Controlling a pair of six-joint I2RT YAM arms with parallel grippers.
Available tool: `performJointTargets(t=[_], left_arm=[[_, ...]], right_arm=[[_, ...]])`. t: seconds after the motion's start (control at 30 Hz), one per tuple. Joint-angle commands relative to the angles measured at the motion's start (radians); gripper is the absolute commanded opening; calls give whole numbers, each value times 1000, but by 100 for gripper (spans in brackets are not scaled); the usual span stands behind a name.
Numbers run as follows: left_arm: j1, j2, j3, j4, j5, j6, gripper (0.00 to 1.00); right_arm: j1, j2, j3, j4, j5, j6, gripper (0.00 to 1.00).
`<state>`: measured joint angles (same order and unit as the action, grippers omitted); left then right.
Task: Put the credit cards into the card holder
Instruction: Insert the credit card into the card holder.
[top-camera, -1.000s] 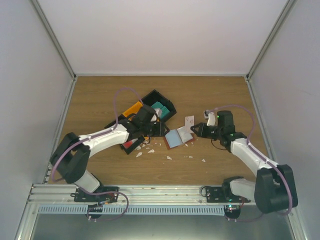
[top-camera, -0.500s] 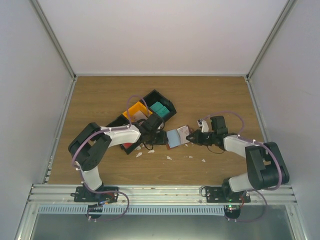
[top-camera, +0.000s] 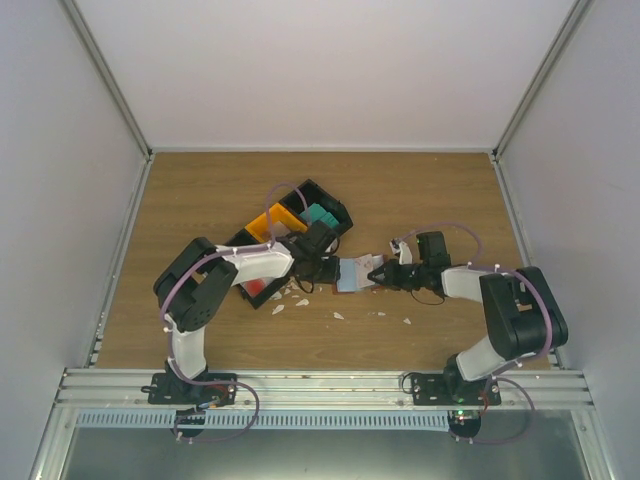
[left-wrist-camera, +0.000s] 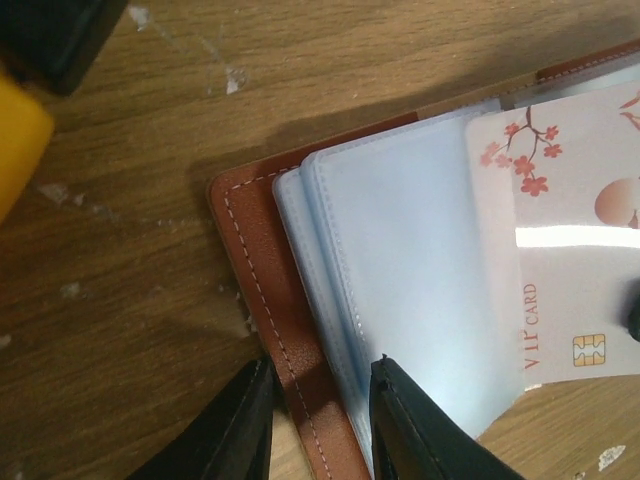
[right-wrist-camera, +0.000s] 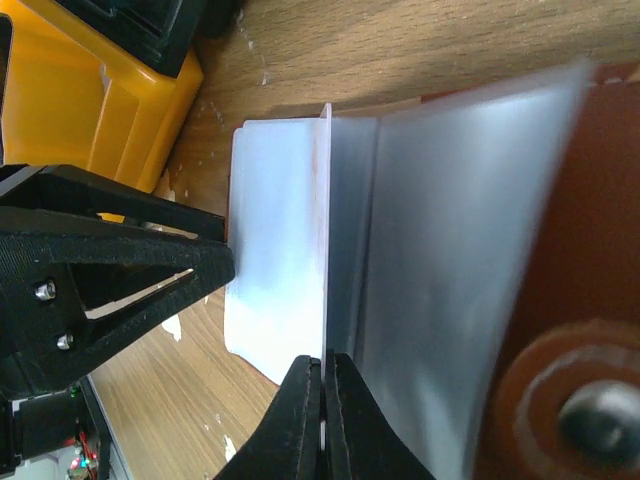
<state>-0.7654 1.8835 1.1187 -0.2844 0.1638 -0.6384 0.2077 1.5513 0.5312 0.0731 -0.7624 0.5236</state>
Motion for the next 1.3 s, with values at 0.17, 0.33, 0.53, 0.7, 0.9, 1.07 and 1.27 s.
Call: performJointTargets(t=[0.17,0.33,0.53,0.7,0.9,1.07,1.27], left_arm=[[-34,51,46,-11,11,74,29],[-38,53,40,-4,5,67,29],[-38,49,28,0,12,68,26],[-38,40,1,15,16,58,17],[-40,34,-18,28,19,58,17],[-40,18,-32,36,11,57,17],[-40,13,-25,36,69,65,17]], right_arm=[[11,-50,-57,25,52,120,1],[12,-69,-120,62,61,190,1],[37,-16,-151,162,36,257,1],[71,-12,-179,243,63,323,2],[105,-10,-189,273,88,358,6],[125,-35,-179,237,141,364,11],[156,-217,-132,22,310,314,30]])
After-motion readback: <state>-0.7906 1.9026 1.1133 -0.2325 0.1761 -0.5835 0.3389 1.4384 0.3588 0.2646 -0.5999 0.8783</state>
